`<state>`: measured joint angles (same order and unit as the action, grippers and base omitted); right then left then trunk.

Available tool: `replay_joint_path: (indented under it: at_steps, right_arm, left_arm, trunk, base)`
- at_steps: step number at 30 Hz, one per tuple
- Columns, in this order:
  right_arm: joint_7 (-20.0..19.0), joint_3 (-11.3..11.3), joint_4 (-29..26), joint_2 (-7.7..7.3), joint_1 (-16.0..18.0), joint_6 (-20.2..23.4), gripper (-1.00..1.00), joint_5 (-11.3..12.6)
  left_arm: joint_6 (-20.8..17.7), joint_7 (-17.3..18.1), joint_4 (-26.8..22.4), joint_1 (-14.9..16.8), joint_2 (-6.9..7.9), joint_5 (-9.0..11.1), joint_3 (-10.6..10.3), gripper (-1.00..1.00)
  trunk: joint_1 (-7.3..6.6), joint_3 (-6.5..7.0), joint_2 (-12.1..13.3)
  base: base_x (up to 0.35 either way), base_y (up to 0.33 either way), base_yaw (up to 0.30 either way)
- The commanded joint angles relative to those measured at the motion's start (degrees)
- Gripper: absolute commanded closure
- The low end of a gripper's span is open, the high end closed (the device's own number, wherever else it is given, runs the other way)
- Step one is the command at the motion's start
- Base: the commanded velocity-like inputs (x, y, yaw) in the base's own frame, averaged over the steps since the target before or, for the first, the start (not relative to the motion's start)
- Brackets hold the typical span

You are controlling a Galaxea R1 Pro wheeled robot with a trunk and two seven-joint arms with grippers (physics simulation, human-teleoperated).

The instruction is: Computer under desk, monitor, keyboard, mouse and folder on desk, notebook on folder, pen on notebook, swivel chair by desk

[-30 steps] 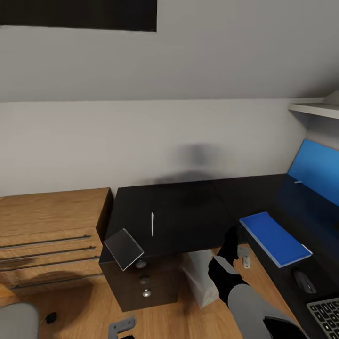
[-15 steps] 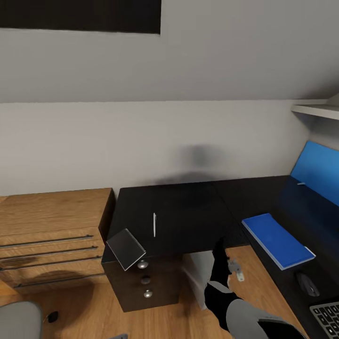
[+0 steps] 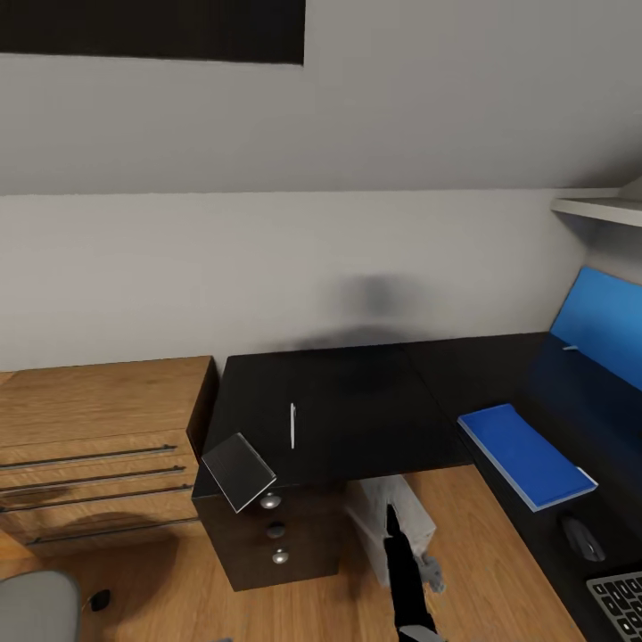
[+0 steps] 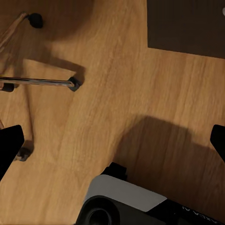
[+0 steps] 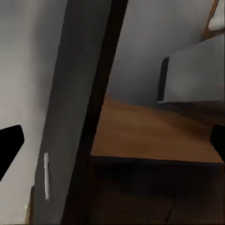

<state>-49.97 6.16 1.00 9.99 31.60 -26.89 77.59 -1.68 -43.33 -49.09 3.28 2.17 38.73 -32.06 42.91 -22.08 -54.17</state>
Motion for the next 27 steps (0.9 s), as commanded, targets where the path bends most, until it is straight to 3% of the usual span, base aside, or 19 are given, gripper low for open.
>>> replay_joint_path:
  at_steps: [1, 3, 4, 16, 27]
  right_arm:
    - [-0.3, 0.42, 0.11, 0.01, -1.43, 2.5, -1.0, -0.57]
    - [-0.33, 0.42, 0.13, 0.01, -2.84, 4.48, -1.0, -0.74]
    - [-0.28, 0.43, 0.14, -1.1, -5.01, 7.29, -1.0, -0.9]
    - [1.1, 0.38, 0.14, -1.65, -6.5, 8.25, -1.0, -1.03]
    - [14.71, 0.04, 0.16, -0.88, -6.63, 3.84, -1.0, -1.14]
  left_arm:
    - [-0.1, -0.44, -0.03, 0.06, 0.06, 0.22, -0.33, -1.0]
    - [-0.06, -0.44, 0.0, 0.06, 0.05, 0.22, -0.34, -1.0]
    - [-0.03, -0.44, 0.04, 0.06, 0.03, 0.25, -0.42, -1.0]
    - [0.0, -0.44, 0.1, 0.06, 0.01, 0.31, -0.45, -1.0]
    - [1.24, -0.3, 1.46, 0.06, -0.02, 0.32, -0.41, -1.0]
  trunk:
    - [0.01, -0.06, -0.05]
    - [0.01, -0.06, -0.05]
    - [0.01, -0.06, -0.05]
    - [0.01, -0.06, -0.05]
    - [0.01, 0.37, -0.05]
  base:
    - [0.0, 0.0, 0.0]
    - [0.0, 0.0, 0.0]
    - [0.0, 0.0, 0.0]
    - [0.0, 0.0, 0.0]
    - [0.0, 0.0, 0.087]
